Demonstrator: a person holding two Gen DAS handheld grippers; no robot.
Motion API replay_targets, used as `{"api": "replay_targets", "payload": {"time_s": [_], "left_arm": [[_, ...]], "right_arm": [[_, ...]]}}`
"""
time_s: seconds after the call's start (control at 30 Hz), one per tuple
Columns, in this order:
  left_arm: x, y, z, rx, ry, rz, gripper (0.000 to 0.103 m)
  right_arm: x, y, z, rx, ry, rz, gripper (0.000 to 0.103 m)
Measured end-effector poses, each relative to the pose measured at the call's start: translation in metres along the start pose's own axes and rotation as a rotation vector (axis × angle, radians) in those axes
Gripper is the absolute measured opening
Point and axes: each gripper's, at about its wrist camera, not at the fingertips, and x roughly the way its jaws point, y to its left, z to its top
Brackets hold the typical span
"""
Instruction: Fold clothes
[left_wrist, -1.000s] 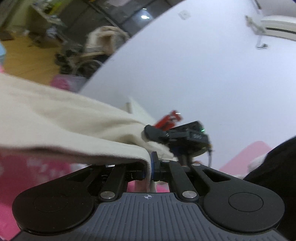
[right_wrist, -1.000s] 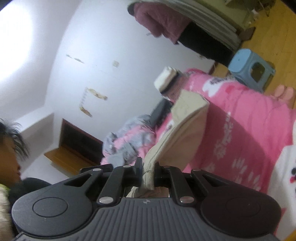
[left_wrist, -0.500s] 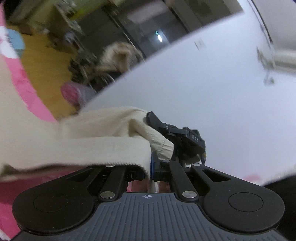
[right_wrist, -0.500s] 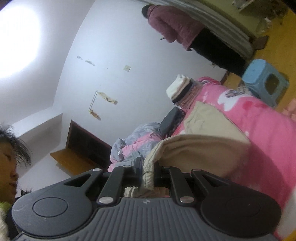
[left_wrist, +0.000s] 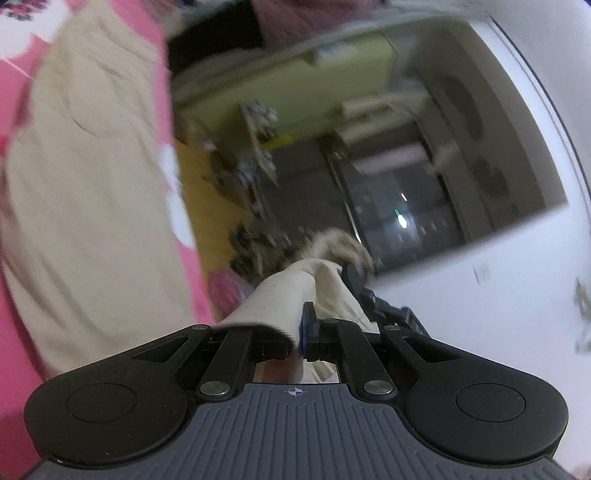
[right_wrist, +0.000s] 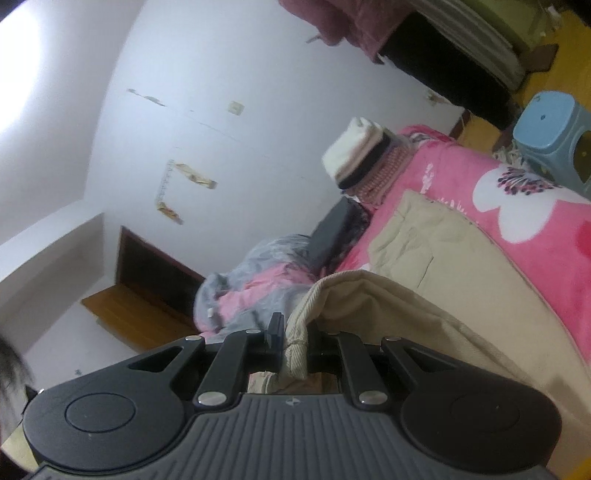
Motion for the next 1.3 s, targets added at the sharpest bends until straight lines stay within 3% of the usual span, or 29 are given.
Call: {"api": "replay_targets", "payload": {"time_s": [0.3, 0.63, 0.73, 0.83, 0.9, 1.07, 1.17, 1.3], "left_arm": [[0.001, 0.057, 0.096, -0.104, -0.169, 0.132, 0.004], [0.025, 0.086, 0.182, -0.09, -0.272, 0.238, 0.004], [0.029, 0.102, 0.2, -0.099, -0.269, 0.267, 0.004], [0.037, 0.12, 0.212, -0.165, -0.243, 0.282, 0.005], [0.037, 0.138, 0.216, -0.282, -0.245, 0.269, 0.007], [0.022, 0.167, 0.211, -0.514, -0.317, 0.114, 0.038], [0.012, 0.174, 0.207, -0.578, -0.393, 0.075, 0.049], [0.001, 0.177, 0.204, -0.61, -0.478, 0.071, 0.056]], "right_arm": [[0.126, -0.041, 0.049, 0.014, 0.04, -0.081, 0.011], [0.241, -0.075, 0.097, 0.024, 0.025, -0.131, 0.011], [0.268, -0.086, 0.106, 0.029, 0.017, -0.153, 0.011], [0.289, -0.101, 0.114, 0.048, 0.011, -0.194, 0.011], [0.299, -0.112, 0.114, 0.076, 0.023, -0.219, 0.011], [0.318, -0.133, 0.118, 0.144, 0.041, -0.256, 0.011], [0.325, -0.143, 0.122, 0.204, 0.023, -0.272, 0.011], [0.33, -0.162, 0.123, 0.342, 0.025, -0.286, 0.013]]}}
